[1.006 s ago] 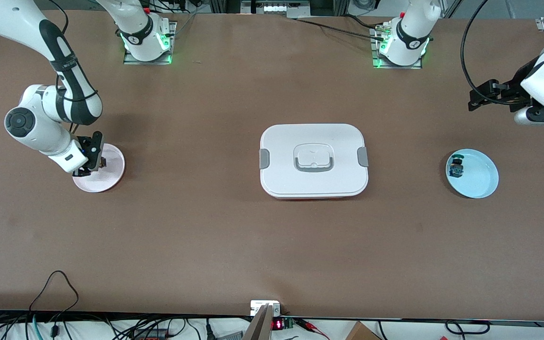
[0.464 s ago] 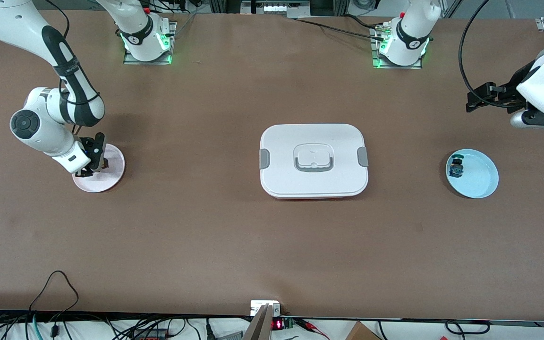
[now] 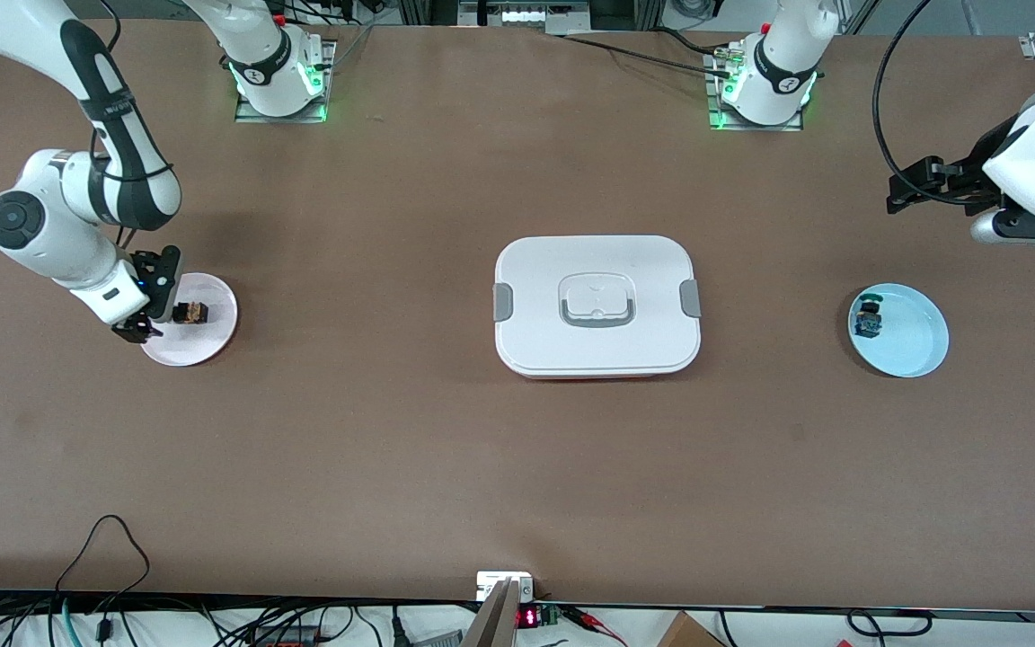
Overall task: Transfer orange switch to right arm and place
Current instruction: 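Lower the switch onto the white plate and open the right gripper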
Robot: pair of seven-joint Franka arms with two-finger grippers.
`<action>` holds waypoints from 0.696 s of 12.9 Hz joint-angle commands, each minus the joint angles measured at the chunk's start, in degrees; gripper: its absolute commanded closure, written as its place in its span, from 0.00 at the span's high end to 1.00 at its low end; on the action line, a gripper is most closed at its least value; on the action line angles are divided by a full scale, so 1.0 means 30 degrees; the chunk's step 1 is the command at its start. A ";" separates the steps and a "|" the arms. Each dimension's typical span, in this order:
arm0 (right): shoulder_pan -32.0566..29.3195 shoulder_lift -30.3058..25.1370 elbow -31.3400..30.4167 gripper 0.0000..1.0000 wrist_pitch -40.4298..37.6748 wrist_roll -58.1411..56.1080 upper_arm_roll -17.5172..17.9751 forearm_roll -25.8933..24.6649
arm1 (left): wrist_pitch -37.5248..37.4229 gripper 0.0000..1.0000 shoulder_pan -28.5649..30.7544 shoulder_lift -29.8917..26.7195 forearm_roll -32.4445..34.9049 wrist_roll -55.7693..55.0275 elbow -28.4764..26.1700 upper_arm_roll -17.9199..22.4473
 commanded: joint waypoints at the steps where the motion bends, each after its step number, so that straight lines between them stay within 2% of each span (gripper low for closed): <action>1: -0.0067 -0.1206 0.1318 1.00 -0.2580 0.2133 0.0701 0.0036 | 0.0139 1.00 -0.0081 -0.0064 -0.0245 0.0025 -0.0031 0.0136; 3: 0.0402 -0.1356 0.2929 1.00 -0.4720 0.3484 0.0701 0.0414 | 0.0168 1.00 -0.0081 -0.0035 -0.0245 0.0025 -0.0031 0.0136; 6: 0.0462 -0.1356 0.4778 1.00 -0.6744 0.5644 0.0964 0.3516 | 0.0168 1.00 -0.0081 -0.0035 -0.0245 0.0025 -0.0031 0.0136; 9: 0.0462 -0.1356 0.4870 1.00 -0.7395 0.9596 0.0994 0.3640 | 0.0168 1.00 -0.0081 -0.0035 -0.0245 0.0025 -0.0031 0.0136</action>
